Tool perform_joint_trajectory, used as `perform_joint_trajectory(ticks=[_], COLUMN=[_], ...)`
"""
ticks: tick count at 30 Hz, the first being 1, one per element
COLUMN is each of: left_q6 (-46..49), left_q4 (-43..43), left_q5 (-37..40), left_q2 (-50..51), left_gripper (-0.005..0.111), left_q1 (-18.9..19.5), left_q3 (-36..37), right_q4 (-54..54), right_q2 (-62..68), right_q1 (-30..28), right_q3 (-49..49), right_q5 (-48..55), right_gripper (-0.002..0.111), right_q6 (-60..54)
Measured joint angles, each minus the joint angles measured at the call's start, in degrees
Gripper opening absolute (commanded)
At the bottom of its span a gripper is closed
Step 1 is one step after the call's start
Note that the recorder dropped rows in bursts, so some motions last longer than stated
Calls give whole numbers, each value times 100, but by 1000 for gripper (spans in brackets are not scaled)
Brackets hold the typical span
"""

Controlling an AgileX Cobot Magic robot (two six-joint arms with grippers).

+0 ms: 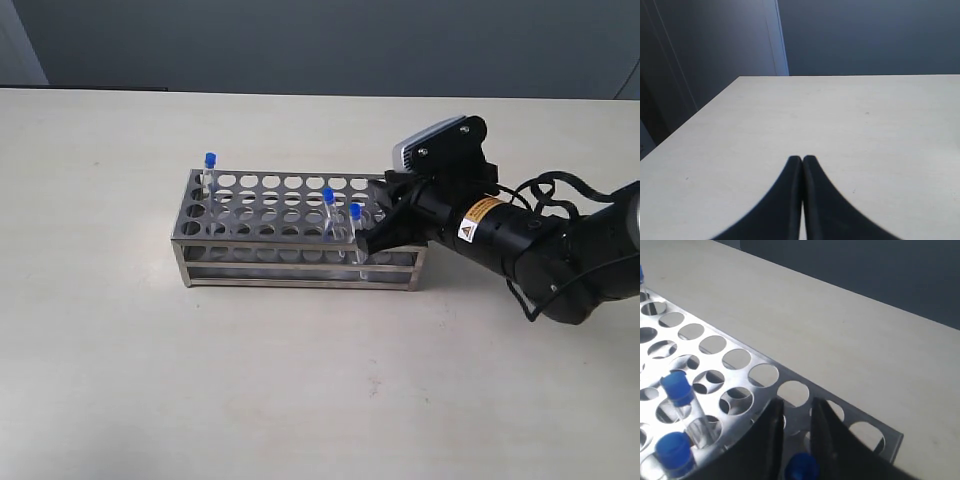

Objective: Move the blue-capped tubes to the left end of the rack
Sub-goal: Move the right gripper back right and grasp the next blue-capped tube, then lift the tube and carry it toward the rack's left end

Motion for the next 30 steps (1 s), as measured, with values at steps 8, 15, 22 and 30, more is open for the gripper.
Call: perform_joint_trajectory(ticks=[8,15,22,30], left_q6=[0,0,0,0], left_q4=[0,0,0,0], left_q5=[0,0,0,0], left_q2=[0,0,0,0], left_gripper=[0,0,0,0], left_q1=[0,0,0,0], left_q3=[0,0,0,0], right_q4=[-3,-25,-179,-504], right_q2=[0,-336,-998,-1619], right_q1=[0,0,0,0], right_q3=[0,0,0,-255], right_q5=[-53,206,575,1055], right_gripper=[0,0,0,0], right_q6=[0,0,0,0])
